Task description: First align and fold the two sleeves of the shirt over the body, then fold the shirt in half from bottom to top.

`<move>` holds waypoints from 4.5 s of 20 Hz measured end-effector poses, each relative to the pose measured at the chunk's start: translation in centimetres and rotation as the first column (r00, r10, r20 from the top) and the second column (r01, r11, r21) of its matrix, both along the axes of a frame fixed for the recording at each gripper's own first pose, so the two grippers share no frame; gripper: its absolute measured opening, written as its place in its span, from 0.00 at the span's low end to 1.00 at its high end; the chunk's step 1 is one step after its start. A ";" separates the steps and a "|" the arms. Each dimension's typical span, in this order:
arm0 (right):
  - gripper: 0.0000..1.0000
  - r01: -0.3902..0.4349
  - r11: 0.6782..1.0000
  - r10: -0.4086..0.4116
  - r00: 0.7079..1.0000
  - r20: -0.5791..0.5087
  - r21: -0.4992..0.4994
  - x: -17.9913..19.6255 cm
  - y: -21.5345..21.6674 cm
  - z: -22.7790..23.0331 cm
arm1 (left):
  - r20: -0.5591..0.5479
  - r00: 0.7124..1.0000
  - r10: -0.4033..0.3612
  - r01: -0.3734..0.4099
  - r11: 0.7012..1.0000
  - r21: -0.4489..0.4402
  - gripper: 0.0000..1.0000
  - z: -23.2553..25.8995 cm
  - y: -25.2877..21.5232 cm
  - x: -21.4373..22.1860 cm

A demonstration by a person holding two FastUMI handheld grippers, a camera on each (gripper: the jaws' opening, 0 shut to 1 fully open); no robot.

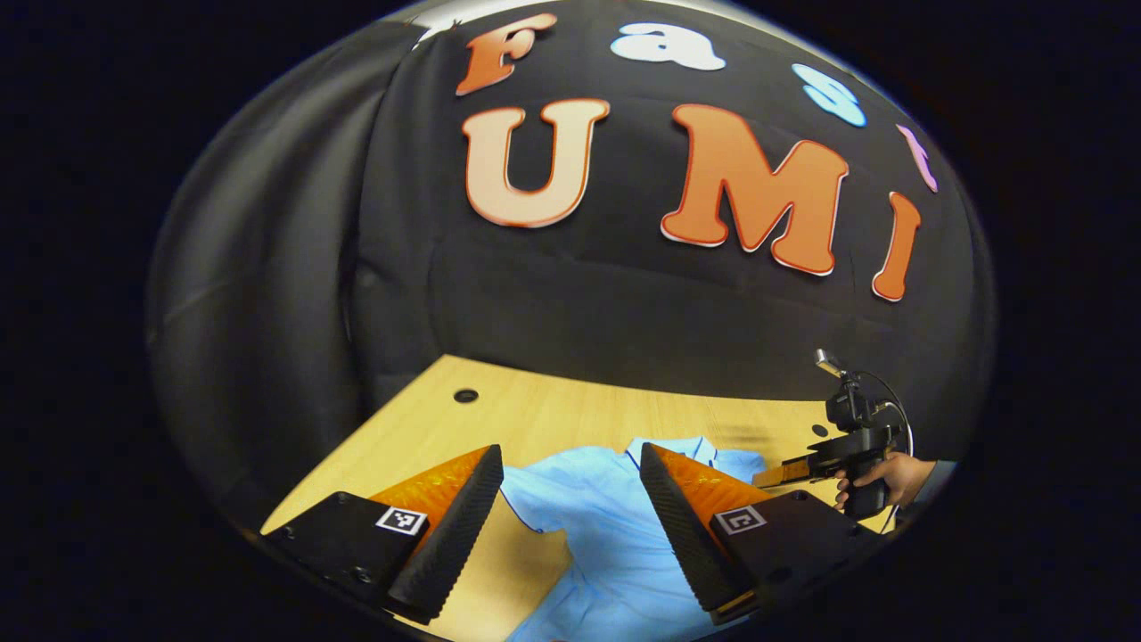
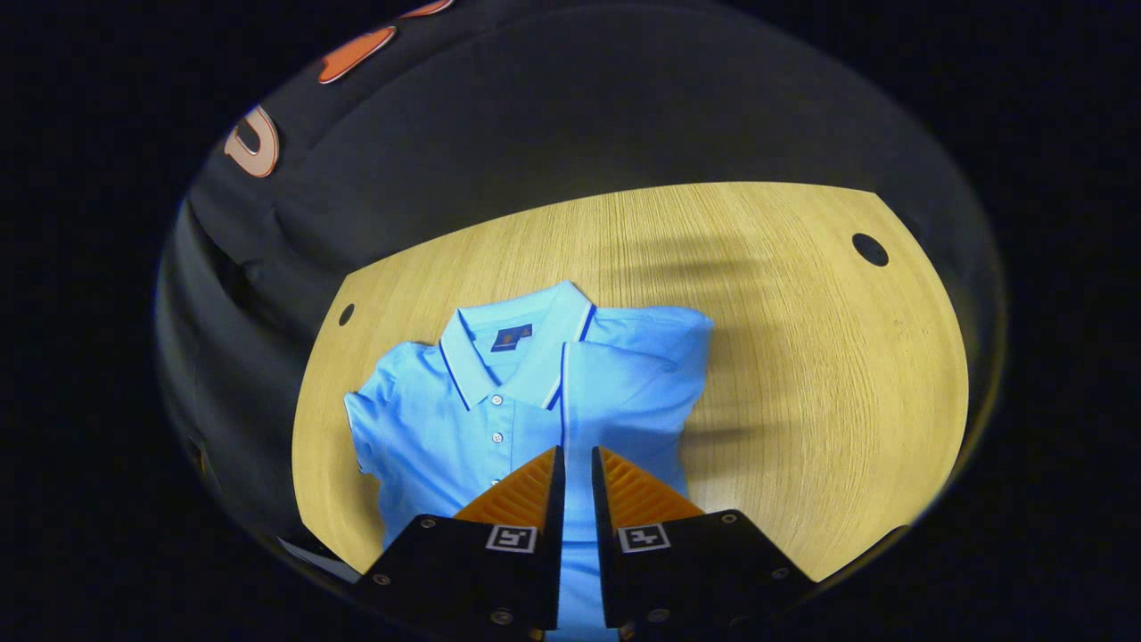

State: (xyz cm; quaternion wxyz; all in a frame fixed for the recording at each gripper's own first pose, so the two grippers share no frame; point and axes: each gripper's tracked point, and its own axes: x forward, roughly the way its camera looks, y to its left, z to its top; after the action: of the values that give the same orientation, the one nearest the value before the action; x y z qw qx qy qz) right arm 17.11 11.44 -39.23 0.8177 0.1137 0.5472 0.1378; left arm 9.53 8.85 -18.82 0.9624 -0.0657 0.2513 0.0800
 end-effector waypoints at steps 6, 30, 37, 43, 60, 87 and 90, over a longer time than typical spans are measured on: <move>0.46 0.053 0.995 -0.043 0.993 0.106 -0.089 -0.6 -3.3 3.7 | -0.260 0.965 -0.006 -0.041 0.984 -0.172 0.99 -7.8 4.5 3.1; 0.75 0.316 0.935 -0.272 0.931 0.245 -0.161 -11.7 -9.8 10.0 | -0.743 0.668 -0.023 -0.045 0.996 -0.071 1.00 -27.8 8.8 6.7; 0.83 0.317 0.938 -0.268 0.921 0.284 -0.141 -13.4 -11.1 12.1 | -0.769 0.639 -0.008 -0.042 0.998 -0.046 0.82 -29.0 8.6 6.9; 0.83 0.311 0.936 -0.250 0.917 0.309 -0.166 -15.7 -13.5 13.0 | -0.729 0.684 -0.017 -0.067 0.994 -0.086 0.17 -29.0 7.6 7.7; 0.83 0.386 0.906 -0.320 0.893 0.317 -0.172 -21.6 -17.8 14.4 | -0.585 0.775 -0.240 0.221 0.970 -0.104 0.08 -21.5 -1.1 11.0; 0.92 0.305 0.935 -0.255 0.933 0.254 -0.182 -25.7 -15.9 12.3 | -0.488 0.719 -0.495 0.466 0.864 -0.189 1.00 -17.7 -14.6 5.5; 0.96 0.215 0.959 -0.171 0.958 0.228 -0.183 -26.8 -14.9 11.0 | -0.477 0.743 -0.470 0.425 0.882 -0.206 1.00 -16.7 -13.6 1.1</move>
State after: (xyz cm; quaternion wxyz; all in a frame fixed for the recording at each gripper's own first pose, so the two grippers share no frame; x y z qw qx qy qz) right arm -9.69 -3.47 -28.19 0.8878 0.0665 0.4552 0.0108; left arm 10.63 -4.70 -35.55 0.8471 -0.0199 0.5097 -0.1491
